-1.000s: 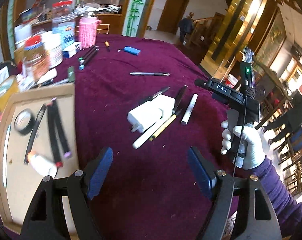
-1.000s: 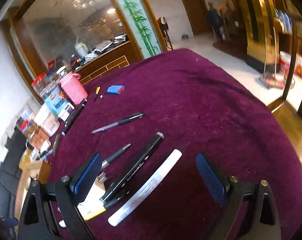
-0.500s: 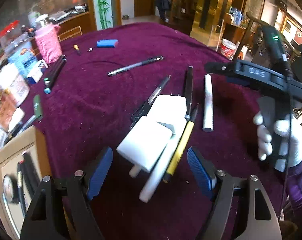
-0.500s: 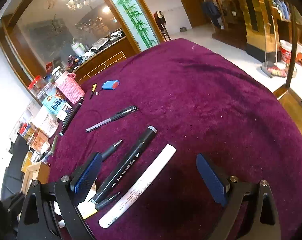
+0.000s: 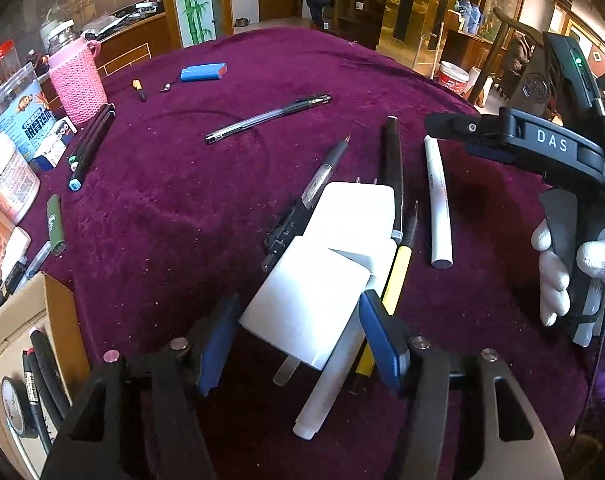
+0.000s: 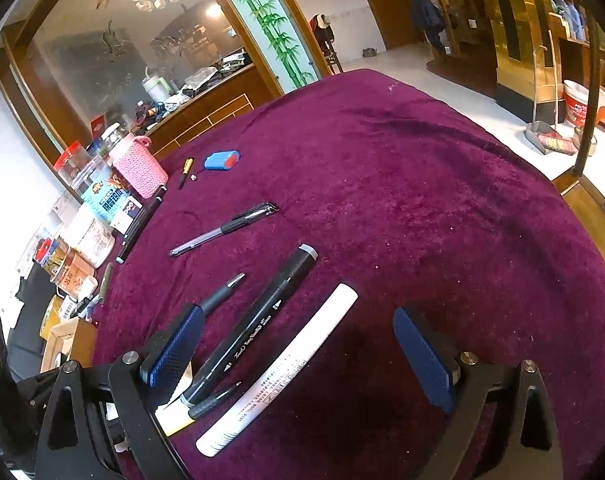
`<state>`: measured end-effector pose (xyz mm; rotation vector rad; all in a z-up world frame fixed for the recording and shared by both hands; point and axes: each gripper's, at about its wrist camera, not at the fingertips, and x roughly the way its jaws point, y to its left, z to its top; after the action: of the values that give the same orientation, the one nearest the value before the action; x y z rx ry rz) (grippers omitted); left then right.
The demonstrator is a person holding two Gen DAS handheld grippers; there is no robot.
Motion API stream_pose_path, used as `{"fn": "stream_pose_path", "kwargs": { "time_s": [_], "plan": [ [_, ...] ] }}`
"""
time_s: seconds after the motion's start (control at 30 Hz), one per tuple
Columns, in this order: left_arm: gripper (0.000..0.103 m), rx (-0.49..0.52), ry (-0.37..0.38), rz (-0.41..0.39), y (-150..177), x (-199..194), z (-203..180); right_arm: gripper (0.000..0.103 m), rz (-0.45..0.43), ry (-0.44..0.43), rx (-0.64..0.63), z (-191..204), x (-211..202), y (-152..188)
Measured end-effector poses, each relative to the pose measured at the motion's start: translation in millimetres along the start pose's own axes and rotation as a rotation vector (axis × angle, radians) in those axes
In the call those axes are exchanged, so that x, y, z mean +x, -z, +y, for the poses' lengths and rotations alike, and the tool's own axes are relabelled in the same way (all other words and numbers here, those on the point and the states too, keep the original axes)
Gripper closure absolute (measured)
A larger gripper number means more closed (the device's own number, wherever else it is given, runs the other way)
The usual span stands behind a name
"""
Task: Organize rigid objects
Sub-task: 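Return the left tool to the table and grasp the white charger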
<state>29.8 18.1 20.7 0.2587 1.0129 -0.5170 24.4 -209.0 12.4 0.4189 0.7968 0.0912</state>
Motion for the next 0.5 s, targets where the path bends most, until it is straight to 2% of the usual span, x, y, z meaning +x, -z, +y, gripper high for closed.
{"fn": "stream_pose_path", "kwargs": {
  "time_s": [0.2,0.37,0.5],
  "plan": [
    [0.041,-0.027,-0.011,-0.028,-2,1,-4,0.006,0.007,0.008,0.000,-3,3,0],
    [0.054,-0.072,0.016,-0.062,6,-14,-5,0.006,0.016,0.008,0.021,-8,5,0],
    [0.058,-0.121,0.040,-0.122,17,-41,-3,0.006,0.037,-0.005,0.035,-11,8,0]
  ]
}}
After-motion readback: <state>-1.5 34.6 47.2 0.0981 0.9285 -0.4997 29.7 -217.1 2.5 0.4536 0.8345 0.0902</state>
